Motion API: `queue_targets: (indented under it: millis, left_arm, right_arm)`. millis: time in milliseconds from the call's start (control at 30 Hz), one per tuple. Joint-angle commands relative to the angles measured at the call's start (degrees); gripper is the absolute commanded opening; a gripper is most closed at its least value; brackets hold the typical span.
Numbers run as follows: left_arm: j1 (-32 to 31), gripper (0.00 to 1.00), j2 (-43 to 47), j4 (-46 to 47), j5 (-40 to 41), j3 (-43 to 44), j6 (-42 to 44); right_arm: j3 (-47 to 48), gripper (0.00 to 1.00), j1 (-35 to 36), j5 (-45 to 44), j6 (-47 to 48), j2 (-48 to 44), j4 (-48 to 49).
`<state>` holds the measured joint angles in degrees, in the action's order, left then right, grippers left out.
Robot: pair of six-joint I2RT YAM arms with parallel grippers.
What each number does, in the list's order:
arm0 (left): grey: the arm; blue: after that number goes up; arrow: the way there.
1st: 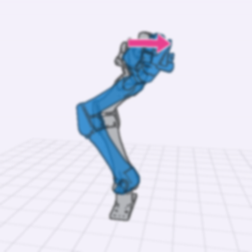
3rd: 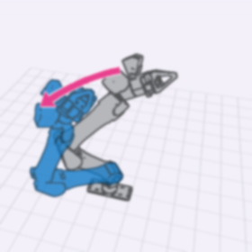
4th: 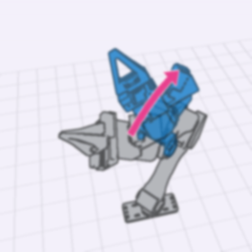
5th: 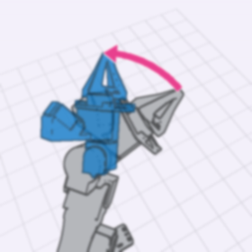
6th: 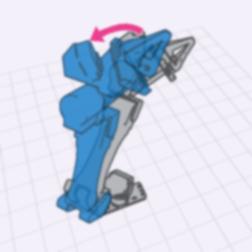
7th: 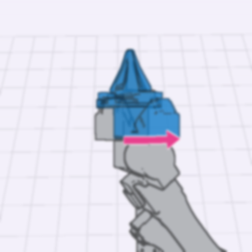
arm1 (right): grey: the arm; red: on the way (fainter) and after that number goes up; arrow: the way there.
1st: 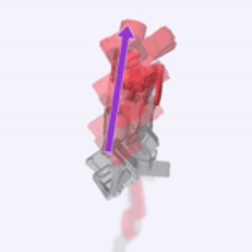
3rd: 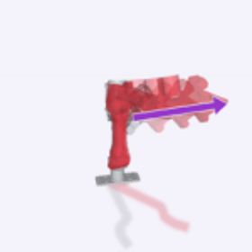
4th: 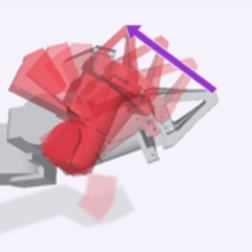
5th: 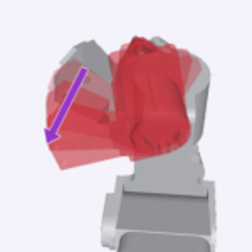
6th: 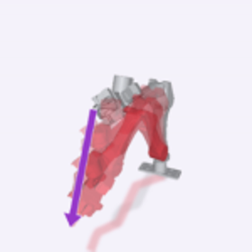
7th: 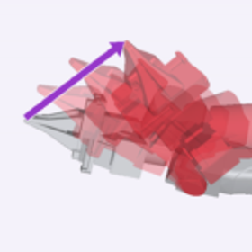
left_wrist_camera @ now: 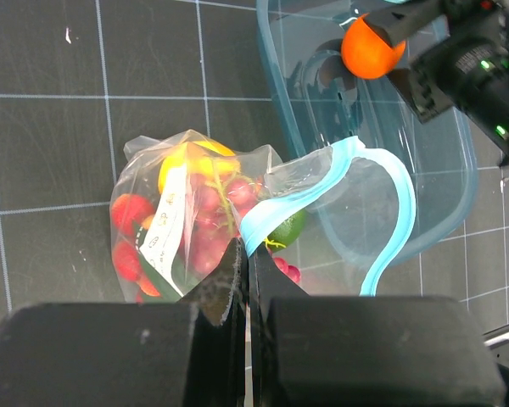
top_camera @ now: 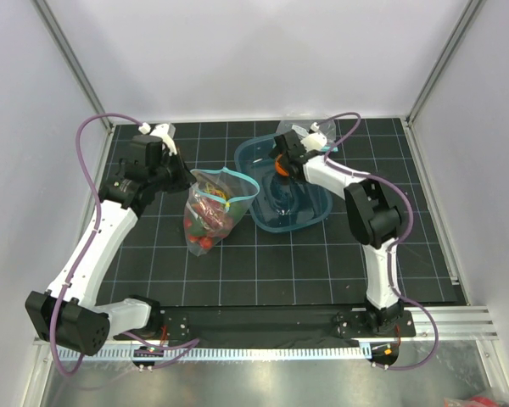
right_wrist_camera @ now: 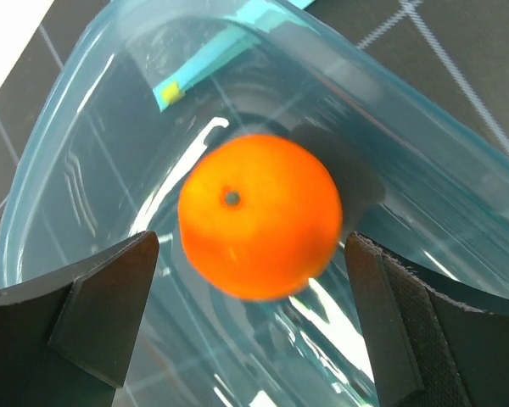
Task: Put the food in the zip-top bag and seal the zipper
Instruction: Pick up the fake fruit from the bin, then place the fake fruit in the zipper food storage bag.
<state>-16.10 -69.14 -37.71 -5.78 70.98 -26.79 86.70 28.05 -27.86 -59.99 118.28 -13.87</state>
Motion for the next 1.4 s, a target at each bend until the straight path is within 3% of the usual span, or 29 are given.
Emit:
queue_targets:
  millis: [0, 100, 233, 267, 333, 467, 633, 800, 1133, 1233, 1367]
  left_arm:
    - [0.45, 0.00, 0.15, 2.12, -1.25, 1.44, -0.02]
    - [0.45, 0.00, 0.15, 2.21, -1.25, 1.35, -0.11]
    - [0.45, 0.00, -0.11, 2.21, -1.34, 1.18, -0.11]
    - [0.45, 0.00, -0.11, 2.21, -1.25, 1.26, -0.02]
    - [0.37, 0.00, -0.11, 2.21, -1.34, 1.35, -0.02]
    - [0.45, 0.00, 0.15, 2.29, -1.16, 1.35, -0.02]
    - [0.45, 0.00, -0.03, 2.21, -1.42, 1.27, -0.02]
    - [0.45, 0.00, -0.20, 2.21, -1.69, 1.35, -0.02]
    - [0.37, 0.00, -0.38, 2.29, -2.04, 1.35, -0.11]
    - [0.45, 0.00, -0.46, 2.21, -2.13, 1.35, -0.11]
    - [0.45, 0.00, -0.55, 2.21, -2.22, 1.35, -0.11]
  right_arm:
    - [6.99, 1.00, -0.28, -4.22, -1.98, 3.61, -6.96]
    - [8.66, 1.00, -0.54, -3.00, -1.37, 5.90, -6.53]
    - [4.38, 0.68, -0.81, 0.78, 1.53, 2.77, 0.22]
    - [-0.08, 0.67, -0.81, 0.79, 1.54, 1.27, 4.68]
    - [-4.50, 0.51, -0.55, 0.87, 4.59, -1.72, 8.93]
    - [-14.07, 0.51, 1.91, 1.31, 13.98, -10.23, 19.11]
    - [-24.44, 0.47, 3.94, 8.76, 22.27, -18.25, 29.92]
    - [-29.65, 0.42, 5.87, 14.93, 29.48, -24.67, 36.97]
    - [-42.38, 0.41, 13.07, 15.55, 40.19, -36.17, 55.06]
    - [-45.64, 0.40, 16.05, 18.88, 44.41, -37.94, 61.82]
    - [-46.27, 0.40, 19.05, 20.91, 47.15, -38.65, 63.88]
